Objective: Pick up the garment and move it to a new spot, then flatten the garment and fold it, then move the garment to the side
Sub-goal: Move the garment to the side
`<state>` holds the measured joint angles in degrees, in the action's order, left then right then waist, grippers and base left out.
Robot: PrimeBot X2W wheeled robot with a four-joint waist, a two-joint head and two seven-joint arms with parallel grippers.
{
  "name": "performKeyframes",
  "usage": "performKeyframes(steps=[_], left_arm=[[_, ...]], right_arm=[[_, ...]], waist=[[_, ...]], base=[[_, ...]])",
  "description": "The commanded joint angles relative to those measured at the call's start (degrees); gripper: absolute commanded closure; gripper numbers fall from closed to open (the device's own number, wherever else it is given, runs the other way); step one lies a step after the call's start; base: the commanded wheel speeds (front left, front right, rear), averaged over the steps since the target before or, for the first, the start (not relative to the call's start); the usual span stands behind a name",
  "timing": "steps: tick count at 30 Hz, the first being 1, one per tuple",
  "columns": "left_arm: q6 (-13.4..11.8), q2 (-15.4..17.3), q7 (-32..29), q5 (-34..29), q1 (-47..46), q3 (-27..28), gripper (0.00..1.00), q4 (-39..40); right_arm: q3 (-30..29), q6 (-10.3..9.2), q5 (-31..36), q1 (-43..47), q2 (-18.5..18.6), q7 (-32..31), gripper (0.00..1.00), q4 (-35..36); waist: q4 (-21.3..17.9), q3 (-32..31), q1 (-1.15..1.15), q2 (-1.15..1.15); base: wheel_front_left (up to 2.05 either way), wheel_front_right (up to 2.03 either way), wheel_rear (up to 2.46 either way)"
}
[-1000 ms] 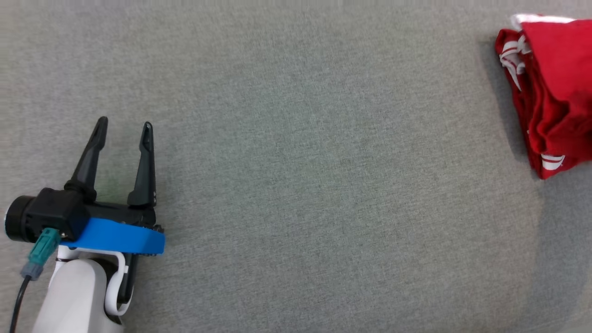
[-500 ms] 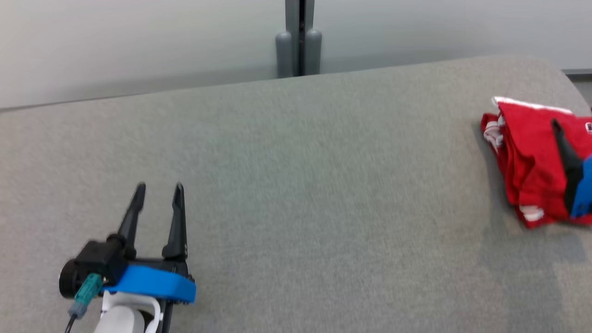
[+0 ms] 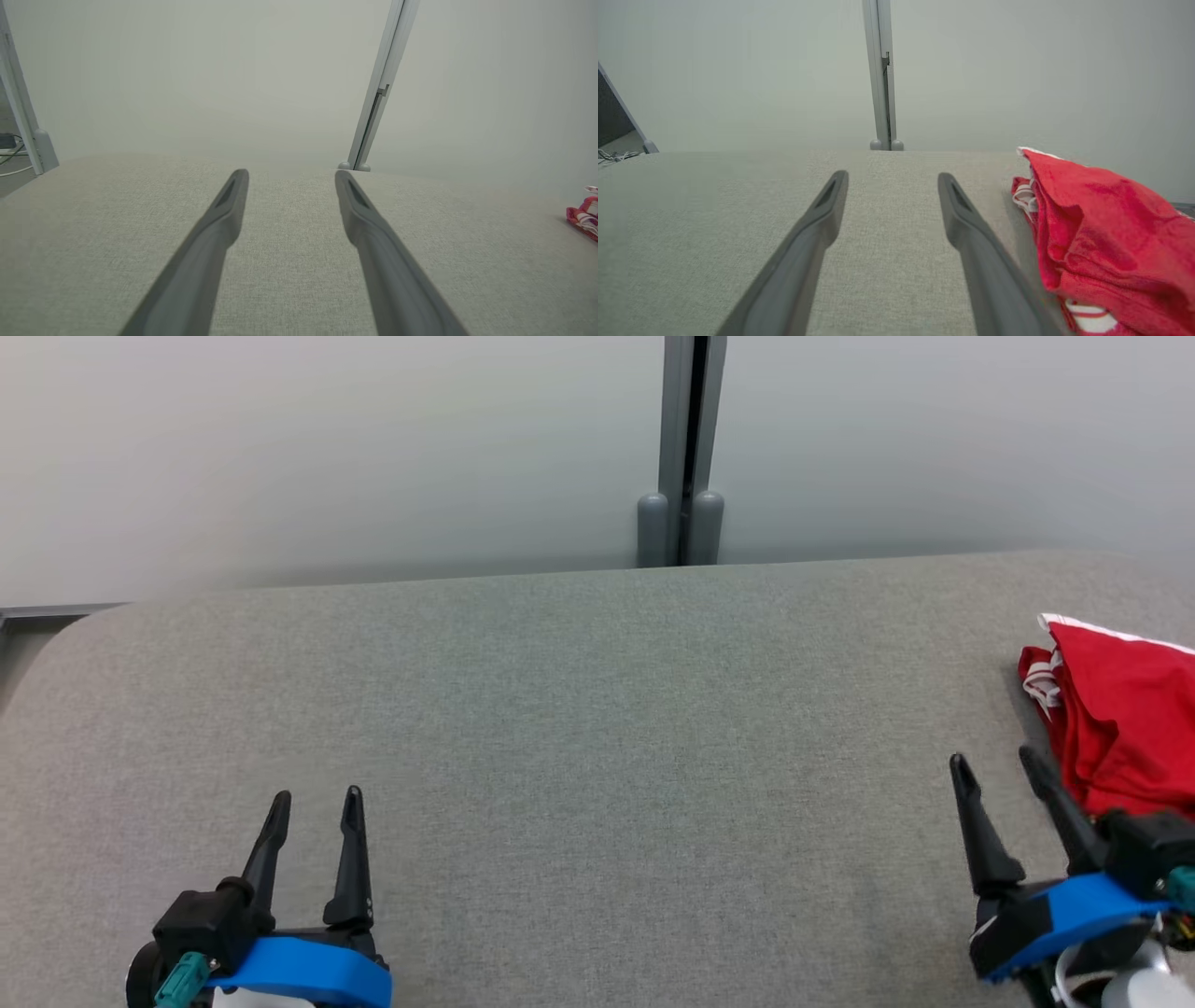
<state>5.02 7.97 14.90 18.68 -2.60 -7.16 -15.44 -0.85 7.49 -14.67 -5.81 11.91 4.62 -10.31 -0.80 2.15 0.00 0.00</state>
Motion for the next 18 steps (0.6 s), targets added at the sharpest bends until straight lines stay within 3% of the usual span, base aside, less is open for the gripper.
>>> performKeyframes(steps=[1, 7, 18], left_arm=[[-0.2, -0.1, 0.3, 0.3, 0.6, 0.5, 0.0, -0.2], [0.0, -0.5, 0.3, 0.2, 1.3, 1.7, 0.0, -0.7], [0.5, -1.5, 0.4, -0.4, 2.2, 2.9, 0.0, -2.1]], right_arm=[[-0.8, 0.0, 1.2, 2.3, -1.5, 0.3, 0.0, 1.4], [-0.8, 0.01, 3.9, 4.9, -4.9, 1.2, 0.0, 2.8], [-0.5, 0.01, 3.6, 4.5, -4.8, 1.7, 0.0, 1.0]], waist=[[0.2, -0.3, 0.0, 0.0], [0.5, -1.2, 0.0, 0.0], [-0.2, -2.0, 0.0, 0.0]], base=[[0.0, 0.0, 0.0], [0.0, 0.0, 0.0], [0.0, 0.0, 0.0]])
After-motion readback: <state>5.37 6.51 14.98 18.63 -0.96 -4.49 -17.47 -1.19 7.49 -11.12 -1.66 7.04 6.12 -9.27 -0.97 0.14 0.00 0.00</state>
